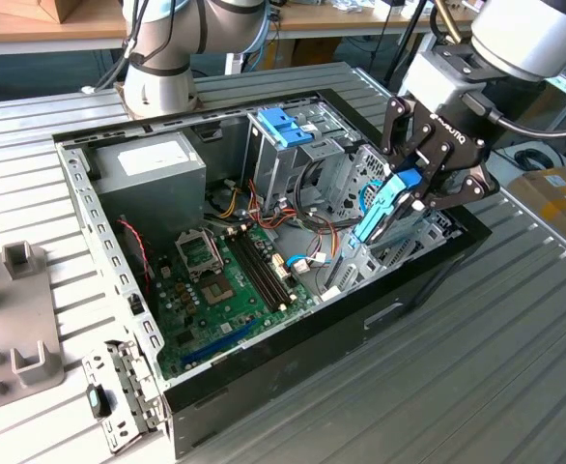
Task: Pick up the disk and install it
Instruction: 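Insert the disk into the insertion slot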
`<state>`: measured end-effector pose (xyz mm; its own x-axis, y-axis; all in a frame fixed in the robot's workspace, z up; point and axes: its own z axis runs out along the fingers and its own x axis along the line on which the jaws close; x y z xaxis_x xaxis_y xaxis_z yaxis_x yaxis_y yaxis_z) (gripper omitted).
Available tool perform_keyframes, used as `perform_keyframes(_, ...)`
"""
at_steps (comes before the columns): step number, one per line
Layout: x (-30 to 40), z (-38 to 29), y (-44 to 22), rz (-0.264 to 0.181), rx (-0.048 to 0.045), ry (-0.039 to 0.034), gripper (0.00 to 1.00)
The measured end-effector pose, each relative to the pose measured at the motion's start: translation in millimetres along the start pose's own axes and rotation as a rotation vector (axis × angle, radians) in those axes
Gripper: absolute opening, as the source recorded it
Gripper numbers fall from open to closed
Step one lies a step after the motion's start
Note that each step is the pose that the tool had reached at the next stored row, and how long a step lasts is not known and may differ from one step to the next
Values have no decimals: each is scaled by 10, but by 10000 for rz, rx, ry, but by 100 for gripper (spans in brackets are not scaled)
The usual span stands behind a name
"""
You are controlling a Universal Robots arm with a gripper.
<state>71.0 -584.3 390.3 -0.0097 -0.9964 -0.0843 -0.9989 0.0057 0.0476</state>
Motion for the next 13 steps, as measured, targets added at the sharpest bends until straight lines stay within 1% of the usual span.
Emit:
perform_keyframes(3,2,9,0,0,3,-17,37)
perform_keyframes(5,0,0,0,0,0,1,51)
perform_keyframes(8,0,1,0,0,0,0,51)
perform_keyframes(10,-1,-11,1,0,0,2,51)
perform_keyframes(12,-3,-34,2,0,1,0,51)
perform_keyframes(13,-5,-61,3,0,0,1,51)
